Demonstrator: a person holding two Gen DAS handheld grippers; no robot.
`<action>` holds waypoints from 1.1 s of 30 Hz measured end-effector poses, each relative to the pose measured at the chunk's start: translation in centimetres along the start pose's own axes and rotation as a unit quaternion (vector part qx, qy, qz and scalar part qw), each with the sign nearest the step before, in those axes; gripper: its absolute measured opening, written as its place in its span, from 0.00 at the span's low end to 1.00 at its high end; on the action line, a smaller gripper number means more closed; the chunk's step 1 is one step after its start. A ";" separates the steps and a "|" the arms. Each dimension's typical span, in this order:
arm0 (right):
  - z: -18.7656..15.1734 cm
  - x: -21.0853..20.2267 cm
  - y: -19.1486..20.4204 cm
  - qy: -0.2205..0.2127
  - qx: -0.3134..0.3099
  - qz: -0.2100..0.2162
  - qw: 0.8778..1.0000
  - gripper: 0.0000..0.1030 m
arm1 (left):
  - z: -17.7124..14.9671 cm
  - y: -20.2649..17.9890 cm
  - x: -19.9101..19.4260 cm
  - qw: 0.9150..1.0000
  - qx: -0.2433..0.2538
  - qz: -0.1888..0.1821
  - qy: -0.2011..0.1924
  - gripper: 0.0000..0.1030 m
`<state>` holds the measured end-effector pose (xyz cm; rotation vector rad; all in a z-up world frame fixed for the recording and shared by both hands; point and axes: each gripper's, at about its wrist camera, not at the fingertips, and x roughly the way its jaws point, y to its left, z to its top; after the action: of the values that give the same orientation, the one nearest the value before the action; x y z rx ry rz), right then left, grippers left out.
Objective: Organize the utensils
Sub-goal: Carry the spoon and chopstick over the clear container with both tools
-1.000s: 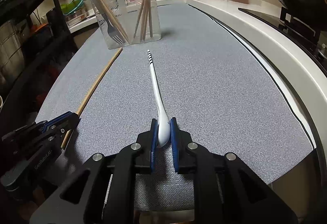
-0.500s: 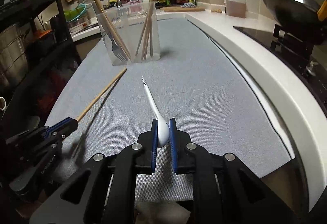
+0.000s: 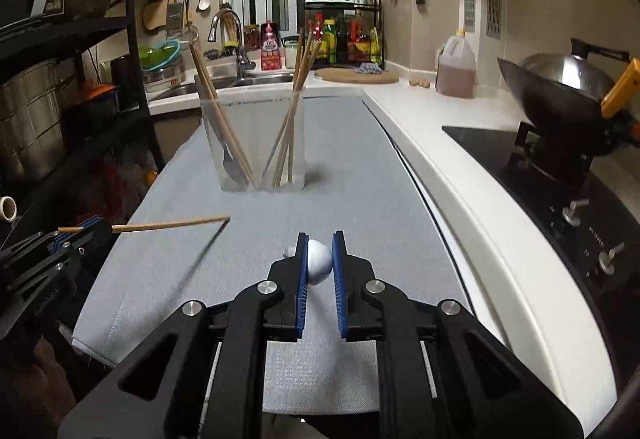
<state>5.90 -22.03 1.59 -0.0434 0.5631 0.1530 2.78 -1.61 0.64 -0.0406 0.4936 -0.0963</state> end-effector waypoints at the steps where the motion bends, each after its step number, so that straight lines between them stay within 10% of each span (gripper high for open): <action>1: 0.4 -0.1 0.0 -0.003 -0.002 0.000 1.000 0.12 | 0.5 0.2 0.0 1.000 -0.002 -0.002 -0.002 0.06; 33: 11.6 2.9 2.7 0.011 -0.085 0.045 0.995 0.12 | 12.0 1.9 2.4 0.999 -0.015 -0.020 0.024 0.06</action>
<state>13.99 -17.97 9.86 -0.1861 0.5740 0.2888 10.69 0.24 9.97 -0.0785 0.5431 -0.1297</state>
